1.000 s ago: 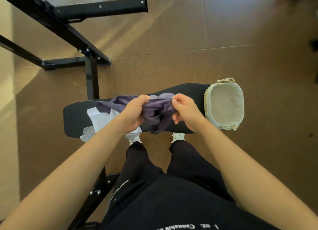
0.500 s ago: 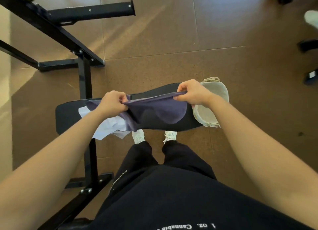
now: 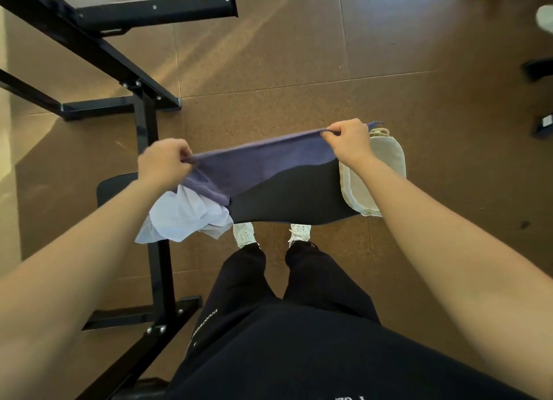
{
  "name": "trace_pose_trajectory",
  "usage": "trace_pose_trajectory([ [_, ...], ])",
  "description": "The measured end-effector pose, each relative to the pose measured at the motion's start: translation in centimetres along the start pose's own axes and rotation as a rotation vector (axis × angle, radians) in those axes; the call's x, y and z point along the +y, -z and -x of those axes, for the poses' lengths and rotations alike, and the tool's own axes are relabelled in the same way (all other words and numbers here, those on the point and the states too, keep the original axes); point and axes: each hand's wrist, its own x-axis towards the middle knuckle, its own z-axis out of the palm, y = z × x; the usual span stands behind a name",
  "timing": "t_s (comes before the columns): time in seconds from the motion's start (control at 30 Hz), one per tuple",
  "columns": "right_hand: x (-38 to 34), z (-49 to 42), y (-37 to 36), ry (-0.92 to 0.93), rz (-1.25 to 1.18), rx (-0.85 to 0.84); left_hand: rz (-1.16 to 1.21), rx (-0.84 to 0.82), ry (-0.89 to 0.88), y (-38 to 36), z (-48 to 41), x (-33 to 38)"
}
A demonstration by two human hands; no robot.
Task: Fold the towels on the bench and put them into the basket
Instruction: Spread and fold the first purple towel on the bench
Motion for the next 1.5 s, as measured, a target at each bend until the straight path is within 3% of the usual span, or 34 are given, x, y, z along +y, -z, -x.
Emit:
trace_pose_trajectory([
  [0.17, -0.4, -0.8, -0.1, 0.043, -0.051, 0.2, 0.016, 0.361, 0.122, 0.4, -2.0, -1.4],
  [0.3, 0.6, 0.5, -1.3, 0.02, -0.153, 0.322, 0.132, 0.46, 0.121, -3.0, -1.1, -2.9],
  [0.5, 7.6, 4.4, -8.8, -0.102, -0.115, 0.222, 0.097, 0.134, 0.151, -14.8, 1.7, -5.5],
  [0.63, 12.2, 5.4, -14.9, -0.304, -0.103, -0.125, -0.014, -0.118, 0.235, -22.8, 0.8, -8.3],
  [0.77, 16.1, 4.5, -20.7, -0.54, -0.097, -0.486, -0.059, -0.539, 0.336, -29.0, -0.6, -10.0],
  [0.83, 17.4, 3.7, -22.8, -0.638, 0.013, -0.65, -0.111, -0.623, 0.387, -30.6, -1.3, -9.9],
  [0.9, 18.0, 2.4, -24.4, -0.576, 0.17, -0.708, -0.13, -0.521, 0.349, -31.6, -2.1, -9.0],
  [1.07, 17.7, -1.3, -28.5, -0.282, 0.279, -0.486, 0.046, -0.291, 0.04, -34.6, -4.8, -5.6],
  [1.2, 16.1, -3.2, -32.1, -0.053, 0.452, -0.436, -0.107, -0.371, -0.165, -37.3, -6.0, -4.4],
  [1.4, 14.6, -5.0, -35.9, 0.118, 0.614, -0.534, -0.193, -0.495, -0.125, -38.4, -6.8, -5.7],
  [1.5, 14.4, -5.7, -36.9, 0.127, 0.655, -0.539, -0.099, -0.451, -0.108, -37.3, -6.6, -6.5],
])
